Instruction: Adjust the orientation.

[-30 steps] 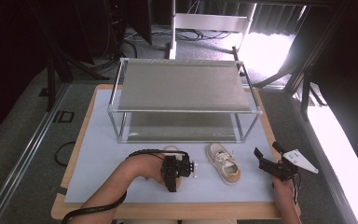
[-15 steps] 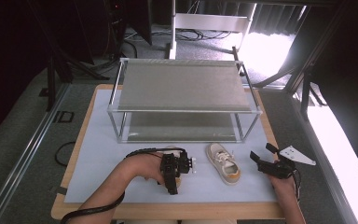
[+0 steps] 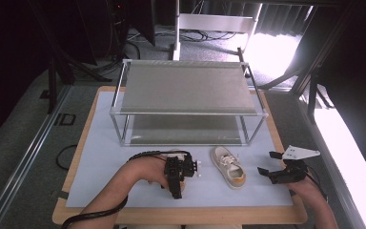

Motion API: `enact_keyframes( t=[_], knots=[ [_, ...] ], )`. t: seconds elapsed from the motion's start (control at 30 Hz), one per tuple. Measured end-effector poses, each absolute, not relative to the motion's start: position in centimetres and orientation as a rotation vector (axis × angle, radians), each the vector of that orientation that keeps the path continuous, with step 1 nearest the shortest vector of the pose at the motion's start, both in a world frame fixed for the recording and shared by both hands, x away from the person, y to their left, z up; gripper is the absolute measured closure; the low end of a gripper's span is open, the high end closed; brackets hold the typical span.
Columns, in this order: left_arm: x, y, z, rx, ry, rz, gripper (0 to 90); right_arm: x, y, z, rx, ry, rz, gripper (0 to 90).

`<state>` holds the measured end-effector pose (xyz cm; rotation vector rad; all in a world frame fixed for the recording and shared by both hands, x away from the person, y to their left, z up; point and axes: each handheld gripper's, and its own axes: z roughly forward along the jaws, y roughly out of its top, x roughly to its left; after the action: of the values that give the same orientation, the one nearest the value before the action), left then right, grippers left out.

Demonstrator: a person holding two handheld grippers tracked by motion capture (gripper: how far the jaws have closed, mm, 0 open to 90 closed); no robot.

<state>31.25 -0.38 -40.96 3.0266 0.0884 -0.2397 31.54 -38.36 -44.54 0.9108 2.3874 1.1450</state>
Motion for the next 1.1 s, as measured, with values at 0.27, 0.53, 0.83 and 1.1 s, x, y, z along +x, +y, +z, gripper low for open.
enact_keyframes(
  t=[0.27, 0.53, 0.83, 1.1],
  knots=[
    [31.2, -0.6, -40.9, 3.033, 0.077, -0.242, 35.9, 32.1, -37.5, -42.6, 0.794, 2.618, 0.849, 14.3],
    [31.2, -0.7, -41.0, 3.037, 0.075, -0.247, 36.0, 32.3, -35.9, -42.0, 0.677, 2.815, 0.583, 14.3],
    [31.2, -0.8, -41.1, 3.043, 0.089, -0.257, 36.0, 32.7, -34.4, -41.3, 0.558, 2.922, 0.243, 14.7],
    [31.2, -0.8, -41.1, 3.046, 0.086, -0.264, 36.0, 32.8, -33.0, -41.4, 0.496, 2.955, -0.001, 15.5]
  ],
)
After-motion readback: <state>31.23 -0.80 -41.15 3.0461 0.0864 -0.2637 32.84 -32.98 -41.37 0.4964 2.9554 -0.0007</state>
